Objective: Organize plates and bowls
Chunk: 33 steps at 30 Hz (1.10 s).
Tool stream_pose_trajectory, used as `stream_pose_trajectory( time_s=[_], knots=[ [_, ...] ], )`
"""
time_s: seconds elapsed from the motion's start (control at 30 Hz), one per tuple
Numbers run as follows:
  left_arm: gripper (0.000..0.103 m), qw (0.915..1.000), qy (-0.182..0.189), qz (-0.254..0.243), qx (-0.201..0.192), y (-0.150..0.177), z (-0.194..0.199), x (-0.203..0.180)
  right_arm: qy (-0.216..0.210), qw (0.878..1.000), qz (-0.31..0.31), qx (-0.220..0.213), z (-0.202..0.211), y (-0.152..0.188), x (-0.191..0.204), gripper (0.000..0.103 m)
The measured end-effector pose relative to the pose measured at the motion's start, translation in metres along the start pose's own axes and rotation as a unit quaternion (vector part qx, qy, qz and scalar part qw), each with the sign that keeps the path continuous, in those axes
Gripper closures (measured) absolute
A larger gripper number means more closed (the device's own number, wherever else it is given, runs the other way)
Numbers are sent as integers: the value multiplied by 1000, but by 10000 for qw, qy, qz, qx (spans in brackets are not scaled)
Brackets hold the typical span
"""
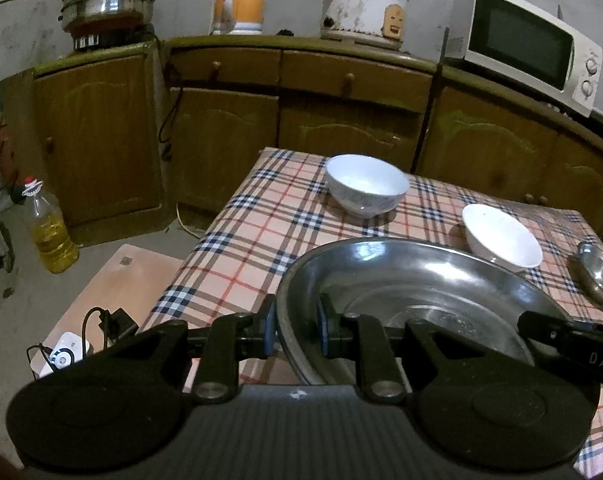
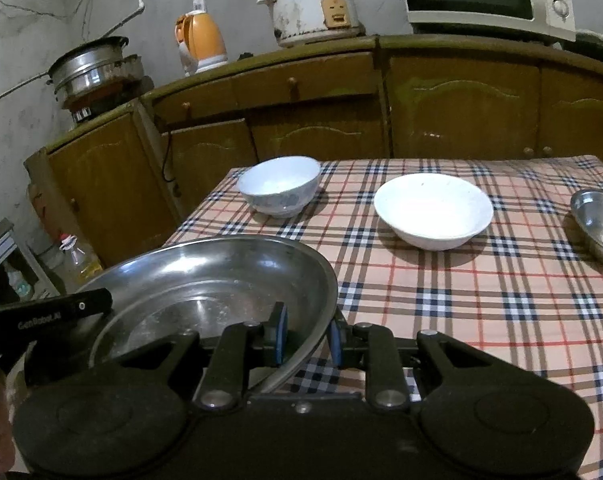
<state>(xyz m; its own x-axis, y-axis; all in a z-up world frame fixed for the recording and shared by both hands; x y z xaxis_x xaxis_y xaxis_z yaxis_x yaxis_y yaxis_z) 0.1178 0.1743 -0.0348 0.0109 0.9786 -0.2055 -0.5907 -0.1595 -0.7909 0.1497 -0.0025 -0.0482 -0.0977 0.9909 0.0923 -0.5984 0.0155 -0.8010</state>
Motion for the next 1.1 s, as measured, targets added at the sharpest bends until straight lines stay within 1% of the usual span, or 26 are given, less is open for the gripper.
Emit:
stream_pose_trajectory(
  time_s=[0.4, 0.5, 0.6, 0.97, 1.1],
  knots=[
    [83, 9998, -68, 99, 130, 10, -23, 24, -121, 9997, 48, 221, -39, 16, 18, 74],
    [83, 9997, -20, 212, 132, 13, -28, 30, -128, 9996, 55, 243, -47, 18, 20, 75],
    [83, 9995, -48, 271, 173, 15, -34, 35, -145, 9995, 67, 288, -55, 21, 23, 75],
    [83, 9988, -223, 301, 314, 23, -51, 44, -243, 9987, 19, 446, -83, 32, 28, 75],
    [83, 9989, -256, 252, 309, 23, -53, 42, -249, 9990, 28, 364, -84, 31, 27, 75]
  ],
)
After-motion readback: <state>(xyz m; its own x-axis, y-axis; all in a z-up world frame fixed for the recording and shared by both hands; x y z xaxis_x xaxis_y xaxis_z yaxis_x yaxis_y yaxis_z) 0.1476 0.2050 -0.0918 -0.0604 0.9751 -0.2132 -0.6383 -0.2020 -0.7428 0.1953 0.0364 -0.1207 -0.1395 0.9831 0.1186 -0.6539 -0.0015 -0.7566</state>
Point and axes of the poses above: each gripper's, at about its wrist camera, not at the fingertips, and z roughly against the way its jaws point, x to its left, y to its underside, the point moved 7 cm from there along -z, roughly the way its jaws point, and after that the axes turned 14 degrees about y, right-handed, at the moved point
